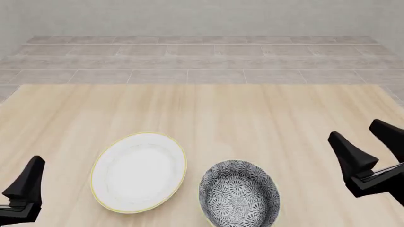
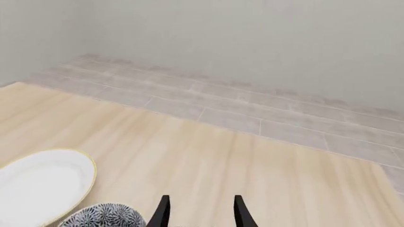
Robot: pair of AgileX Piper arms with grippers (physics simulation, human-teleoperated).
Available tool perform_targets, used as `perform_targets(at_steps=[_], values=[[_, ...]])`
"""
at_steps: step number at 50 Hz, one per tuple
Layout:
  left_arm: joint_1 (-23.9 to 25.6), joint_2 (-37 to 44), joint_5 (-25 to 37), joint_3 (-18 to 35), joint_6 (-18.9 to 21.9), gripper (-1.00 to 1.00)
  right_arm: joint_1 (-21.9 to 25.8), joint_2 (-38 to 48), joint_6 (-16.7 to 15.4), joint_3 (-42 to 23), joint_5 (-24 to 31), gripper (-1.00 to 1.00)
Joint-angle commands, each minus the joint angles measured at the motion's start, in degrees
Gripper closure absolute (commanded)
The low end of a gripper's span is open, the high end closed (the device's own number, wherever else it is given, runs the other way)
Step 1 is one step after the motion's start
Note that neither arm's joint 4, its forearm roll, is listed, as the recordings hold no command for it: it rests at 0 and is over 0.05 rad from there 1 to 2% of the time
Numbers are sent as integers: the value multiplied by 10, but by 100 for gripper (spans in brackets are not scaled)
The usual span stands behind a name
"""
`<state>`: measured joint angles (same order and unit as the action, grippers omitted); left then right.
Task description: Put the bowl on the plate.
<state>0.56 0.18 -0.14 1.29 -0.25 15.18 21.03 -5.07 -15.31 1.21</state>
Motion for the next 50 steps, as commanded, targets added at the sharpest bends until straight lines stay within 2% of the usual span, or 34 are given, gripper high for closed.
perform_targets(at_steps=[1,24,50], values=[[1,3,-2,2,0,-100,17,30,-10,-7,-9,-100],[4,2,-3,3,2,-100,38,78,-22,-12,-32,-100],[8,0,-1,2,1,-100,65,150,-5,-15,-67,-100]])
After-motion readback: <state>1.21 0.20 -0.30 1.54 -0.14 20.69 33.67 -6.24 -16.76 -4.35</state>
